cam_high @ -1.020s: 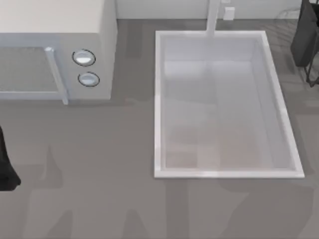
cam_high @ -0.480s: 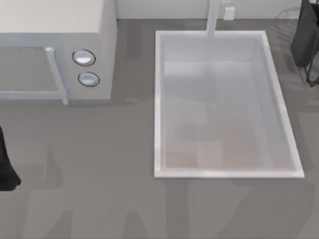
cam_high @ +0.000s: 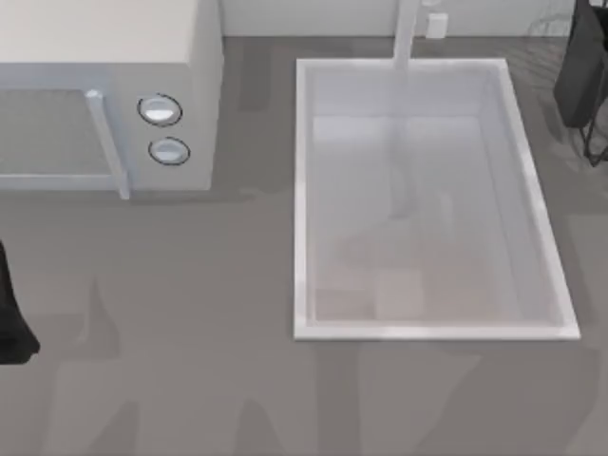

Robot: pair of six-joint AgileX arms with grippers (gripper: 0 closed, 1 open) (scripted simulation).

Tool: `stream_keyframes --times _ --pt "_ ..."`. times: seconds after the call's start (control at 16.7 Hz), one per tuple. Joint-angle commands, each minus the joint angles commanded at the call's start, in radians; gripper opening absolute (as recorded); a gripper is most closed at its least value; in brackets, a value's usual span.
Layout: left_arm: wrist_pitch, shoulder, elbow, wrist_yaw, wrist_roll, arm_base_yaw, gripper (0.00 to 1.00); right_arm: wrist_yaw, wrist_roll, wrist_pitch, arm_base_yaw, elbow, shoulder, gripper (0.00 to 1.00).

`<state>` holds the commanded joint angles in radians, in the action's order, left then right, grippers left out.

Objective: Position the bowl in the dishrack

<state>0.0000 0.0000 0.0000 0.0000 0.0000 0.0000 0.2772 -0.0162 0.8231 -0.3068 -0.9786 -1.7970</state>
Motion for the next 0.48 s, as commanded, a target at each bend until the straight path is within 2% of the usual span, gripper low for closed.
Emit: stream_keyframes --times 0.12,0.48 --pt "0.0 0.0 0.0 0.0 0.0 0.0 1.0 0.0 0.0 0.0 0.0 0.0 0.0 0.98" --pt "0.0 0.0 0.0 0.0 0.0 0.0 1.0 0.0 0.0 0.0 0.0 0.0 0.0 1.0"
